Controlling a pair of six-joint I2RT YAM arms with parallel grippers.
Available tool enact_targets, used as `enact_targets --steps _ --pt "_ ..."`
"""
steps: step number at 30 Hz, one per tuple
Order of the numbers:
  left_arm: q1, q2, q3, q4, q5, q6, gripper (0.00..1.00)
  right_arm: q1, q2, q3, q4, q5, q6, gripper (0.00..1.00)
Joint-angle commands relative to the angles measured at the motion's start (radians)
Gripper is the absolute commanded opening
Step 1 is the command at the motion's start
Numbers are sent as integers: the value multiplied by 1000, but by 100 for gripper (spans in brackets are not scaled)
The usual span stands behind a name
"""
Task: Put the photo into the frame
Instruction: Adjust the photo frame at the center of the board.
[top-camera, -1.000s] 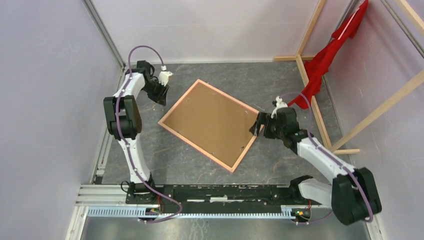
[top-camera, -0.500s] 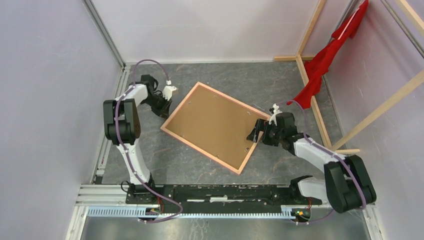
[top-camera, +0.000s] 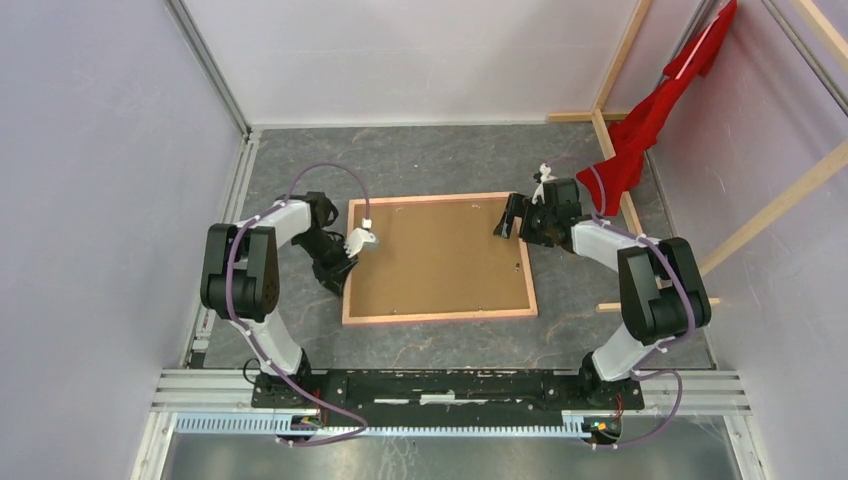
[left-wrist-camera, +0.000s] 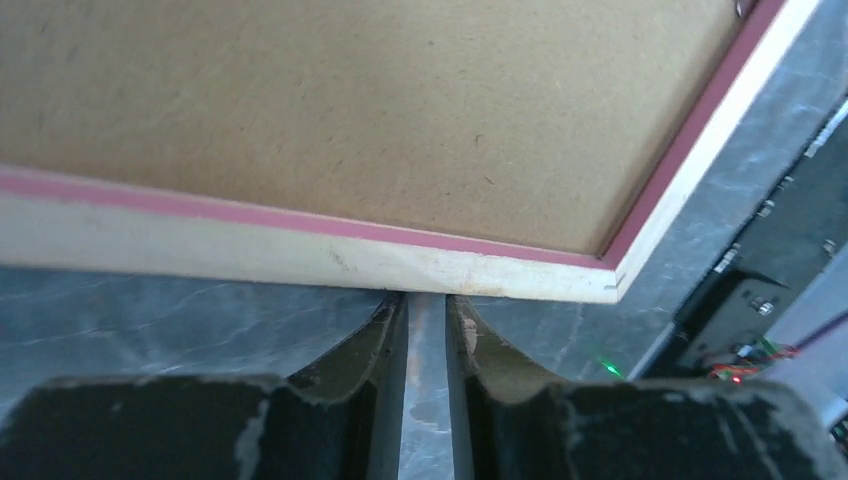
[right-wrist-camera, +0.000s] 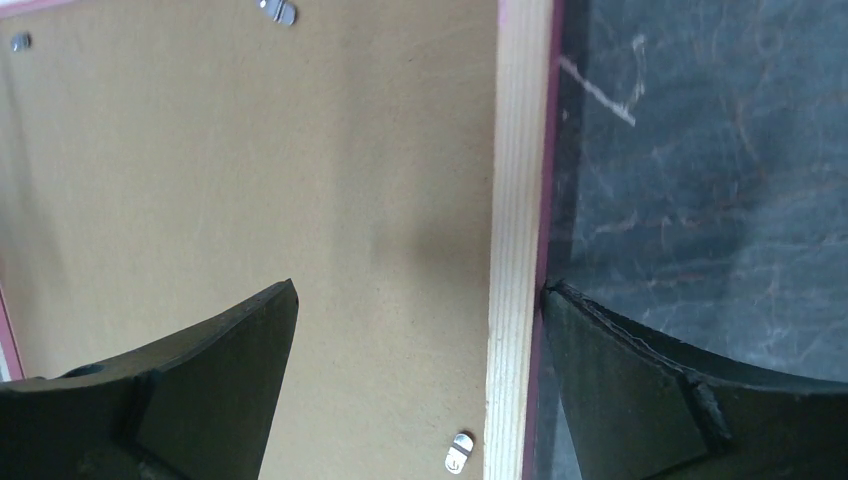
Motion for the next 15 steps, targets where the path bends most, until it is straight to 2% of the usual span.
enact_targets --steps 1,6,9,12,15 --pt "-14 -40 -6 -80 94 73 28 21 47 128 -19 22 -38 98" --pt "71 -11 100 -113 124 15 35 10 6 206 -94 197 -77 98" --pt "162 53 217 -142 207 -47 37 12 -44 205 -92 229 -52 98" --pt "191 109 281 -116 287 -132 39 42 -103 134 1 192 9 91" --pt "190 155 294 -80 357 -194 38 126 -122 94 83 163 51 82"
